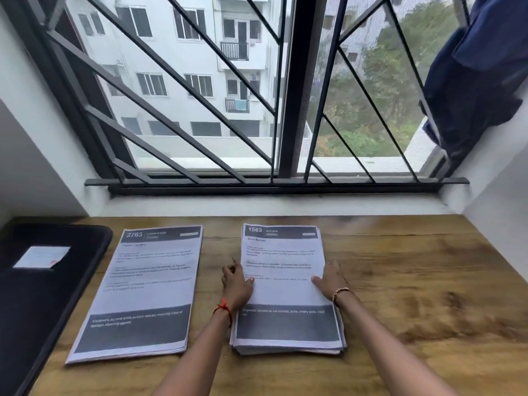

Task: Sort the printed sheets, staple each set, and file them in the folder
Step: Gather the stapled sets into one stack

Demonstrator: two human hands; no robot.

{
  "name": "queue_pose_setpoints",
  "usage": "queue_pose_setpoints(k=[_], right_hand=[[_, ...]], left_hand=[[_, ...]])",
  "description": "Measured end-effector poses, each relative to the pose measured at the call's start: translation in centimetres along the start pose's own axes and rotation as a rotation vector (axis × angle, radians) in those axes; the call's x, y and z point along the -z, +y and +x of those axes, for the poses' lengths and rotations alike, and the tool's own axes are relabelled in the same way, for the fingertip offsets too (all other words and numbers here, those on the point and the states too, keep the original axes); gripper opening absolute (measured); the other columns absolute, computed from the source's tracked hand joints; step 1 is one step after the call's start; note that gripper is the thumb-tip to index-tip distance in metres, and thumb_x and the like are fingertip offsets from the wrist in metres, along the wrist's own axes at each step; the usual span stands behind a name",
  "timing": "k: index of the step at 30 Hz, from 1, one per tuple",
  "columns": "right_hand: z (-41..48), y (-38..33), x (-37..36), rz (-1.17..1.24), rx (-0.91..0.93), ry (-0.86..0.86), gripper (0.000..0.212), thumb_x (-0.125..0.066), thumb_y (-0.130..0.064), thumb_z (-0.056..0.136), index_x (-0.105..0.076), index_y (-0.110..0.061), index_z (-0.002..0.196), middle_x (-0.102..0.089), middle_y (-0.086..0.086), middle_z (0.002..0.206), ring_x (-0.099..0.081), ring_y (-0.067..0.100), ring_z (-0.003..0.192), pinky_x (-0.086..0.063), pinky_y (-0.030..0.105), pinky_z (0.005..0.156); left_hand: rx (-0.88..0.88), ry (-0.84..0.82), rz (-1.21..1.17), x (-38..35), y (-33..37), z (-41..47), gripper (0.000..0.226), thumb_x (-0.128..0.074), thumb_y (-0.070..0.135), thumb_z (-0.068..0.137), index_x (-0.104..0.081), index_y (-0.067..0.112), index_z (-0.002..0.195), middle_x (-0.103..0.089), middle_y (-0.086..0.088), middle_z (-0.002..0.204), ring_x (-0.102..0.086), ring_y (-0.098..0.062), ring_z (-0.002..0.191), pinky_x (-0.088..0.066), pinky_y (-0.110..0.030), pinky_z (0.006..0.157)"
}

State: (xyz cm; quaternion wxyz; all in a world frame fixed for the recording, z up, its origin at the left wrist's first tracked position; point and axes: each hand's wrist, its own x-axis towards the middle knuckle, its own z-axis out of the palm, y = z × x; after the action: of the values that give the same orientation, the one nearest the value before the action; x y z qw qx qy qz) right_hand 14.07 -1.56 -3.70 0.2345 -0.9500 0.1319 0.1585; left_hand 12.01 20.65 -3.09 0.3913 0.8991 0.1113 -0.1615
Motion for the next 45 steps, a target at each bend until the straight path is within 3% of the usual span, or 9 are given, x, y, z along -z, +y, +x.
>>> queue_pose_setpoints(k=[3, 6, 14, 20, 27, 34, 39, 41, 45], right_hand=[[-0.1, 0.0, 0.0, 0.061, -0.03, 0.032, 0.045, -0.057, -0.025, 0.089, -0.049, 0.0, 0.127, -0.041, 0.017, 0.135, -0.041, 0.029, 0.126, -0.034, 0.027, 0.102], [-0.1, 0.2, 0.2, 0.126, -0.08, 0.065, 0.041, -0.063, -0.021, 0.084, -0.057, 0.003, 0.117, -0.055, 0.019, 0.125, -0.051, 0.03, 0.117, -0.041, 0.031, 0.095], [-0.9, 0.6, 0.6, 0.303, -0.228, 0.278, 0.013, -0.065, 0.003, 0.072, -0.057, -0.005, 0.066, -0.064, 0.025, 0.1, -0.061, 0.034, 0.095, -0.043, 0.03, 0.07], [-2.3, 1.5, 2.6, 0.334, -0.398, 0.497, 0.027, -0.053, 0.001, 0.082, -0.058, 0.002, 0.108, -0.053, 0.023, 0.12, -0.054, 0.04, 0.108, -0.045, 0.04, 0.085], [-3.3, 3.5, 3.9, 0.421, -0.482, 0.535, 0.026, -0.054, 0.001, 0.082, -0.055, 0.0, 0.108, -0.059, 0.025, 0.115, -0.058, 0.042, 0.102, -0.047, 0.041, 0.081], [-3.5, 4.0, 3.9, 0.452, -0.482, 0.491, 0.028, -0.056, 0.001, 0.081, -0.053, 0.002, 0.109, -0.058, 0.025, 0.115, -0.058, 0.041, 0.102, -0.047, 0.042, 0.082], [-3.4, 4.4, 3.8, 0.471, -0.484, 0.468, 0.027, -0.055, 0.001, 0.08, -0.053, 0.004, 0.107, -0.057, 0.025, 0.115, -0.058, 0.041, 0.102, -0.047, 0.042, 0.082], [-3.4, 4.4, 3.8, 0.478, -0.487, 0.459, 0.027, -0.055, 0.002, 0.08, -0.053, 0.004, 0.107, -0.057, 0.025, 0.115, -0.057, 0.041, 0.102, -0.047, 0.042, 0.082], [-3.4, 4.4, 4.0, 0.504, -0.485, 0.459, 0.027, -0.055, 0.002, 0.08, -0.053, 0.004, 0.107, -0.057, 0.025, 0.115, -0.057, 0.04, 0.102, -0.047, 0.041, 0.082]], left_hand=[[-0.043, -0.008, -0.038, -0.1, -0.6, -0.4, 0.058, -0.045, 0.017, 0.096, -0.017, 0.009, 0.147, -0.019, -0.017, 0.14, -0.022, -0.034, 0.13, -0.017, -0.035, 0.112], [-0.094, -0.019, 0.04, 0.2, -0.9, -0.8, 0.063, -0.045, 0.017, 0.095, -0.011, 0.014, 0.148, -0.017, -0.017, 0.139, -0.022, -0.035, 0.128, -0.017, -0.035, 0.111], [-0.144, -0.04, 0.201, 0.2, -0.9, -1.1, 0.066, -0.042, 0.033, 0.096, -0.005, 0.02, 0.149, -0.01, -0.015, 0.144, -0.018, -0.035, 0.13, -0.014, -0.036, 0.112], [-0.103, -0.016, 0.117, 0.1, -1.4, -1.3, 0.065, -0.05, 0.025, 0.094, -0.014, 0.016, 0.147, -0.014, -0.015, 0.142, -0.018, -0.034, 0.129, -0.019, -0.037, 0.111], [-0.068, 0.152, -0.026, -0.6, -0.7, -1.2, 0.044, -0.058, 0.019, 0.089, -0.044, 0.011, 0.13, -0.024, -0.013, 0.137, -0.026, -0.032, 0.124, -0.031, -0.033, 0.102], [-0.067, 0.237, -0.095, -1.1, -0.2, -0.8, 0.044, -0.063, 0.007, 0.082, -0.047, 0.011, 0.123, -0.033, -0.013, 0.134, -0.028, -0.03, 0.124, -0.031, -0.034, 0.098], [-0.226, 0.261, -0.047, -1.9, 0.6, -0.9, 0.039, -0.044, -0.008, 0.081, -0.049, 0.014, 0.112, -0.049, -0.006, 0.119, -0.038, -0.024, 0.115, -0.026, -0.025, 0.086], [-0.335, 0.254, -0.035, -2.2, 0.8, -1.1, 0.042, -0.038, -0.014, 0.079, -0.049, 0.013, 0.11, -0.053, -0.006, 0.114, -0.047, -0.025, 0.111, -0.033, -0.024, 0.084], [-0.463, 0.258, -0.132, -2.0, 1.4, -1.9, 0.048, -0.031, -0.021, 0.079, -0.046, 0.006, 0.116, -0.055, -0.002, 0.101, -0.055, -0.017, 0.081, -0.049, -0.015, 0.057]])
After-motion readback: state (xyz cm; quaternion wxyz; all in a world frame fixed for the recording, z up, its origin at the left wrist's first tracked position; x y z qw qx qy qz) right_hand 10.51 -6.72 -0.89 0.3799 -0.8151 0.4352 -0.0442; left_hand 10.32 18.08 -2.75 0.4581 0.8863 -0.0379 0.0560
